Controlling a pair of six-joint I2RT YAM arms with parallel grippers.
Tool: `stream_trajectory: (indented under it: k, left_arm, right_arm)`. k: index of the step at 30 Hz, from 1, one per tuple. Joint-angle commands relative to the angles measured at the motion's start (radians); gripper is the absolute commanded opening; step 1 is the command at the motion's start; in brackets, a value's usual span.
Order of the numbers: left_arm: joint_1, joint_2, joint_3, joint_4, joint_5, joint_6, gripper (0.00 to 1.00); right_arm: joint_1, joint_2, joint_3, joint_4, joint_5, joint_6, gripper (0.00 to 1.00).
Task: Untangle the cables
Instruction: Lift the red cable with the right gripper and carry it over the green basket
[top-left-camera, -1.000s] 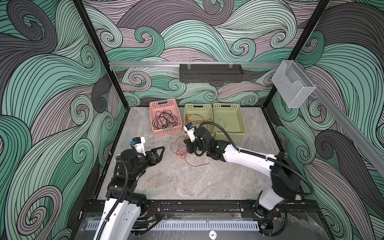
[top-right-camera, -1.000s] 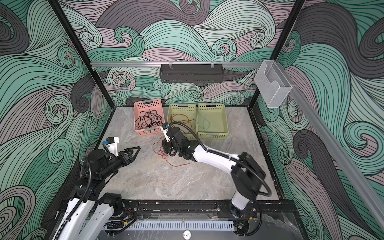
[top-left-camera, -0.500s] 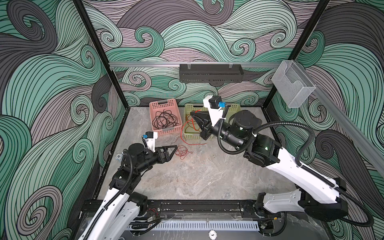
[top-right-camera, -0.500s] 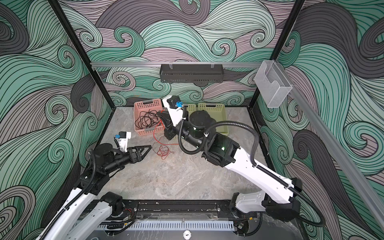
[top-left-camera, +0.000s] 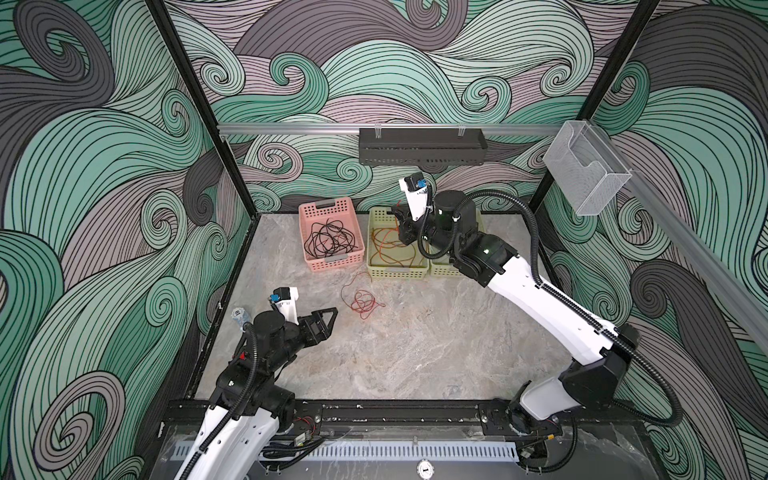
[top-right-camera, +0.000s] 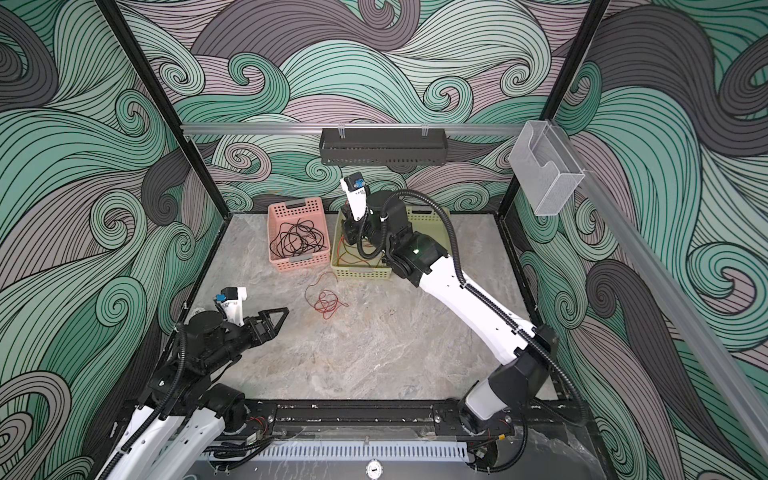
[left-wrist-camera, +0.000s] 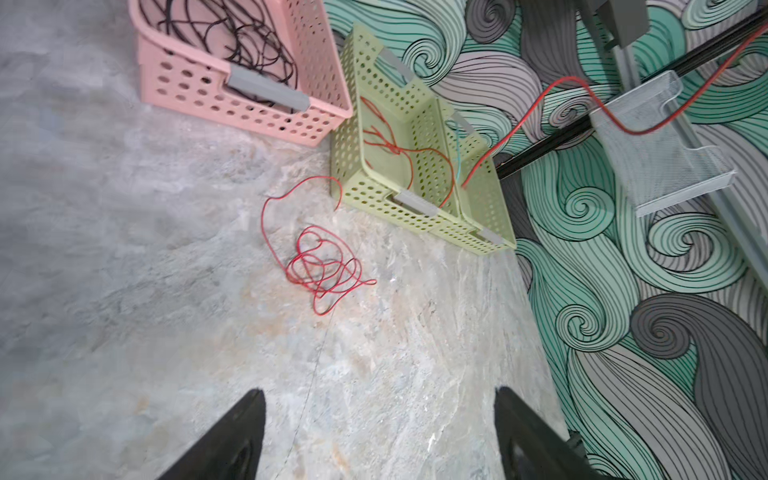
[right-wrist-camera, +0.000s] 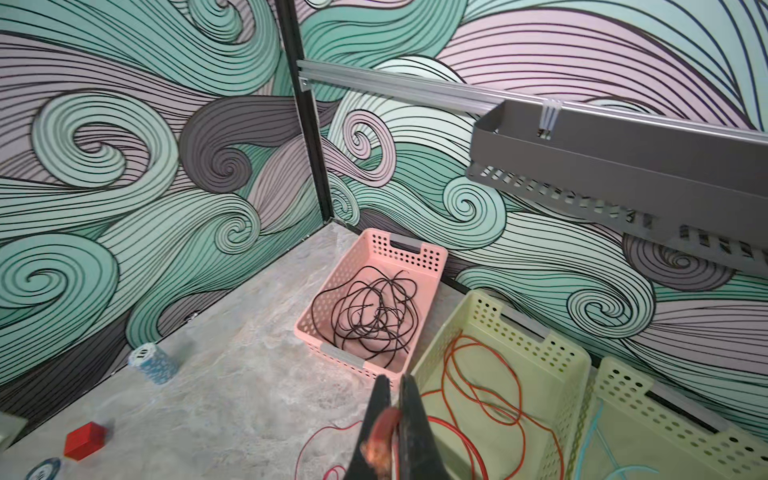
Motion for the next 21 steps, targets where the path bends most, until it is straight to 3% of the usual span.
stream_trajectory:
  k: [1, 6, 12, 15, 16, 17, 18, 21]
  left_arm:
    - [-0.005, -0.08, -0.06, -0.057, -0.073, -0.051, 0.83]
    - [-0.005, -0.178, -0.152, 0.037, -0.103, -0.123, 0.82]
    - [-0.005, -0.148, -0.157, 0.043, -0.08, -0.143, 0.83]
    - [-0.005, -0.117, -0.154, 0.038, -0.058, -0.141, 0.82]
    - [-0.005, -0.109, -0.153, 0.036, -0.05, -0.141, 0.83]
    - [-0.005, -0.1, -0.151, 0.037, -0.044, -0.14, 0.82]
    - [-0.005, -0.093, -0.152, 0.041, -0.04, -0.143, 0.83]
    - [-0.005, -0.073, -0.152, 0.062, -0.037, -0.142, 0.82]
  right_arm:
    - [-0.041, 0.029, 0.026, 0.045, -0.024, 0.022, 0.0]
    - [-0.127, 0.166, 0.107, 0.038, -0.056, 0.063, 0.0]
    - [-0.18, 0.387, 0.305, -0.087, -0.055, 0.084, 0.02]
    - [-0.182, 0.424, 0.34, -0.119, -0.056, 0.089, 0.13]
    - [-0.182, 0.422, 0.332, -0.118, -0.061, 0.088, 0.21]
    - [-0.182, 0.415, 0.317, -0.113, -0.053, 0.092, 0.39]
    - [-0.182, 0.407, 0.302, -0.107, -0.036, 0.101, 0.46]
    - [-0.179, 0.358, 0.242, -0.093, -0.01, 0.108, 0.51]
